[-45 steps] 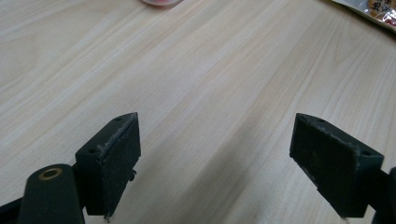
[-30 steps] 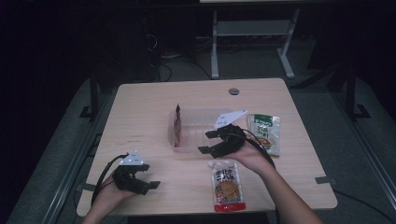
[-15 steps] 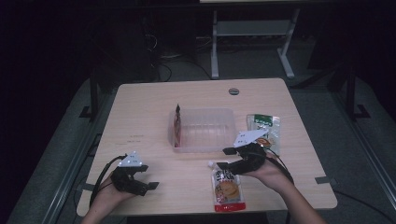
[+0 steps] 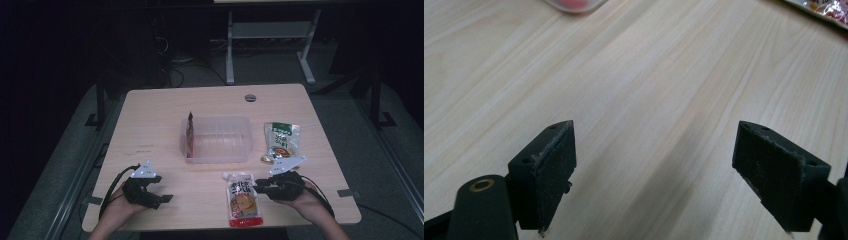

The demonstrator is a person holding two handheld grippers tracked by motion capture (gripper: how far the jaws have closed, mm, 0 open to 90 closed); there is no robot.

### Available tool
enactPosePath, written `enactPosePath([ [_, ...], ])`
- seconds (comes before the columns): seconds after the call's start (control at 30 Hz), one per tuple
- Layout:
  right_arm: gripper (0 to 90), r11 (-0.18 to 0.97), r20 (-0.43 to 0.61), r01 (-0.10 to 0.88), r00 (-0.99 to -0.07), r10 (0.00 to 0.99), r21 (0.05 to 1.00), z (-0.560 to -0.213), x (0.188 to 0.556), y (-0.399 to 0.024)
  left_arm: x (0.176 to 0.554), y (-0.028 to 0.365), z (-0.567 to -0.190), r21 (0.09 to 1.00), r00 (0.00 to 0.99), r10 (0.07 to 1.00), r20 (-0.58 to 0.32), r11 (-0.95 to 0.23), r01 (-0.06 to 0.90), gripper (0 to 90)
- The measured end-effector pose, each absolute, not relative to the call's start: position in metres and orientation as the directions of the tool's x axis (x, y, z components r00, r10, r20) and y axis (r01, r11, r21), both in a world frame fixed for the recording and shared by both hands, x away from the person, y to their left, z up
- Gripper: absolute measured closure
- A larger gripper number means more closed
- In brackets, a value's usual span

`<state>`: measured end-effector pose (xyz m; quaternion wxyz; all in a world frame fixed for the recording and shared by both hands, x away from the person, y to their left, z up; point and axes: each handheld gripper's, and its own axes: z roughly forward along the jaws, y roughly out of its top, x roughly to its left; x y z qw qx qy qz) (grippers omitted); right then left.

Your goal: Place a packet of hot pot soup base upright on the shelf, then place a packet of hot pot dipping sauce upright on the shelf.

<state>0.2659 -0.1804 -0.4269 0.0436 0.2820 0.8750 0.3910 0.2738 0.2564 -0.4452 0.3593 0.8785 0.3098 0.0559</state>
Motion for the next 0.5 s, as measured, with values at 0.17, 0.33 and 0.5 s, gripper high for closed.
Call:
enactPosePath([
  [0.17,89.4,0.533,0.167,0.481,-0.830,0.531,0.696,-0.430,0.258,-0.193,0.276,0.254,-0.444,0.668,0.812,0.571,-0.119,-0.560,0.491,17.4],
  [0.33,89.7,0.556,0.168,0.466,-0.848,0.502,0.688,-0.435,0.254,-0.192,0.274,0.250,-0.442,0.672,0.819,0.561,-0.118,-0.562,0.482,17.4],
  [0.5,89.7,0.601,0.171,0.451,-0.869,0.464,0.660,-0.441,0.252,-0.184,0.271,0.245,-0.439,0.678,0.825,0.553,-0.114,-0.564,0.471,17.4],
])
